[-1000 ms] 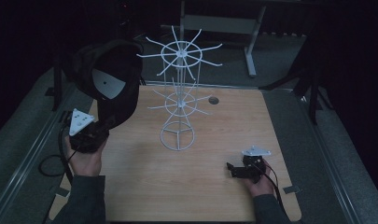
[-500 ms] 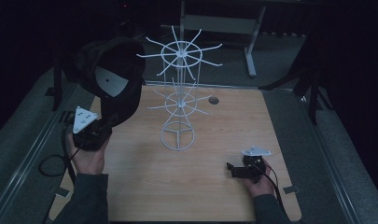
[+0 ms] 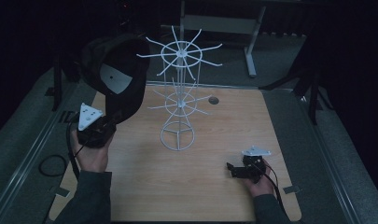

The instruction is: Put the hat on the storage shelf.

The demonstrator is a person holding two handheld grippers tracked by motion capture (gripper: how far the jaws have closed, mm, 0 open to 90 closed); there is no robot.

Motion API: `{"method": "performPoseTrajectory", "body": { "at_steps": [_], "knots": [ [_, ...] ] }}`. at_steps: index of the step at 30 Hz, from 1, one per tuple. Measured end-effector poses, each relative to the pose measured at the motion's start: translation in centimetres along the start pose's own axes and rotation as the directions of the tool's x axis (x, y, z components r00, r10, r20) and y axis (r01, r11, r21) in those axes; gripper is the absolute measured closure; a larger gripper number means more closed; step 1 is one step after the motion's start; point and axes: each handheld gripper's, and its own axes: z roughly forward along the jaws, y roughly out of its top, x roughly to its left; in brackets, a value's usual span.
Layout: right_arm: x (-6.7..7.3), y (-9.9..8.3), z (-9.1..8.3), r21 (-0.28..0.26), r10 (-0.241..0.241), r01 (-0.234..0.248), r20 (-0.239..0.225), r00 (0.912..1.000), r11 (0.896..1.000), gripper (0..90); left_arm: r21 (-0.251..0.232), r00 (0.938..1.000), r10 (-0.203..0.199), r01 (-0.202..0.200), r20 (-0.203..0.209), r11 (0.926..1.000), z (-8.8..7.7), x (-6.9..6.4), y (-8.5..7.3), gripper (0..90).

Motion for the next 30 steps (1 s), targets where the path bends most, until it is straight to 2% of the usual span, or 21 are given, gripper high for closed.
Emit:
{"method": "performPoseTrajectory", "body": {
  "at_steps": [14,30],
  "knots": [
    [0.0,0.0,0.0,0.001,0.0,0.0,0.0,1.0,1.0,11.5,0.006,0.9997,0.021,-0.021,-0.008,0.9998,0.9,-0.7,0.6,86.7],
    [0.0,0.0,0.0,0.001,-0.001,0.001,0.0,1.0,1.0,11.5,0.02,0.9997,-0.004,0.005,-0.025,0.9998,1.8,-0.3,0.8,86.6]
  ]
}}
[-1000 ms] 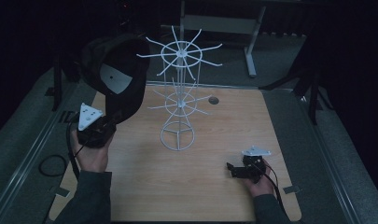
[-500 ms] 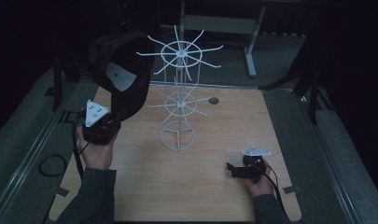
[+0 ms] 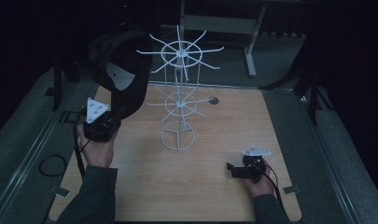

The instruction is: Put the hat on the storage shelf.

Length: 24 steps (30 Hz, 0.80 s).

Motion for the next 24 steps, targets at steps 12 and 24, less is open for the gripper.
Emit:
{"method": "performPoseTrajectory", "body": {
  "at_steps": [12,24],
  "knots": [
    [0.0,0.0,0.0,-0.002,-0.003,0.003,0.001,1.0,1.0,11.5,0.003,0.9999,0.015,-0.015,0.008,0.9999,0.4,-0.3,0.5,86.6],
    [0.0,0.0,0.0,-0.001,-0.001,0.001,0.001,1.0,1.0,11.5,-0.01,0.9961,0.088,-0.088,0.012,0.9961,0.6,-1.1,0.6,86.5]
  ]
}}
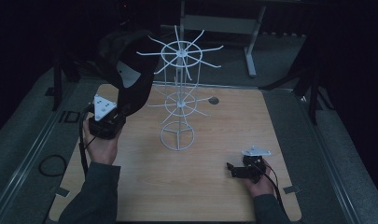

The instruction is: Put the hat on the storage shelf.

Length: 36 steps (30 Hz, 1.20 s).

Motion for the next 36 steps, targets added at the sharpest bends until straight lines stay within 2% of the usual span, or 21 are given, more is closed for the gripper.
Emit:
{"method": "performPoseTrajectory", "body": {
  "at_steps": [2,3,4,5,9,17,23,24,28,33,36],
  "knots": [
    [0.0,0.0,0.0,0.0,0.0,0.0,0.0,1.0,1.0,11.5,-0.004,0.9999,0.013,-0.013,0.005,0.9999,0.0,-0.1,-0.1,86.5],
    [0.0,0.0,0.0,0.0,0.0,0.0,0.0,1.0,1.0,11.5,-0.006,0.9988,0.049,-0.049,0.004,0.9988,0.1,-0.2,-0.3,86.5],
    [0.0,0.0,0.0,-0.001,-0.001,0.001,0.001,1.0,1.0,11.5,-0.006,0.9988,0.049,-0.049,0.004,0.9988,0.1,-0.2,-0.3,86.5],
    [0.0,0.0,0.0,0.0,-0.001,0.001,0.0,1.0,1.0,11.5,-0.011,0.9974,0.069,-0.069,0.019,0.9976,0.1,-0.3,-0.6,86.5],
    [0.0,0.0,0.0,0.001,0.002,-0.002,0.0,1.0,1.0,11.5,-0.022,0.9939,0.106,-0.105,0.032,0.9942,0.2,-0.3,-1.2,86.5],
    [0.0,0.0,0.0,0.002,0.001,-0.001,0.0,1.0,1.0,11.5,-0.036,0.9905,0.12,-0.118,0.067,0.9924,0.1,0.1,-2.6,86.3],
    [0.0,0.0,0.0,0.002,0.001,-0.001,-0.001,1.0,1.0,11.5,-0.033,0.9896,0.11,-0.107,0.093,0.9937,0.0,0.4,-3.3,85.1],
    [0.0,0.0,0.0,0.003,0.002,-0.002,-0.001,1.0,1.0,11.5,-0.033,0.9896,0.101,-0.098,0.102,0.9946,-0.1,0.5,-3.5,77.3],
    [0.0,0.0,0.0,0.001,0.001,-0.001,0.0,1.0,1.0,11.5,-0.046,0.9913,0.067,-0.062,0.113,0.997,-0.2,0.7,-3.9,63.5],
    [0.0,0.0,0.0,0.001,0.001,-0.001,-0.001,1.0,1.0,11.5,-0.063,0.9905,0.032,-0.023,0.134,0.9977,-0.5,0.9,-3.8,49.7],
    [0.0,0.0,0.0,0.001,0.002,-0.002,-0.001,1.0,1.0,11.5,-0.065,0.9894,0.023,-0.014,0.144,0.9978,-0.6,0.9,-3.8,41.7]
  ]
}}
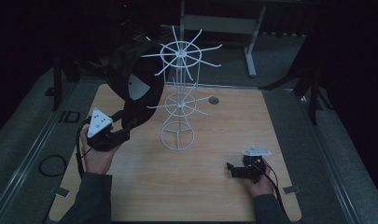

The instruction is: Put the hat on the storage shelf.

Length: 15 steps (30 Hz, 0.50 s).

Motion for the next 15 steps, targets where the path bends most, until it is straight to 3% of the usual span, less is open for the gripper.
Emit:
{"method": "performPoseTrajectory", "body": {
  "at_steps": [9,15],
  "knots": [
    [0.0,0.0,0.0,0.001,0.003,-0.003,0.0,1.0,1.0,11.5,-0.048,0.9997,-0.025,0.025,0.001,0.9986,-0.8,-0.1,0.2,21.4],
    [0.0,0.0,0.0,0.001,0.0,0.0,0.0,1.0,1.0,11.5,-0.066,0.9992,-0.034,0.035,0.021,0.9972,-1.5,-0.2,0.6,16.4]
  ]
}}
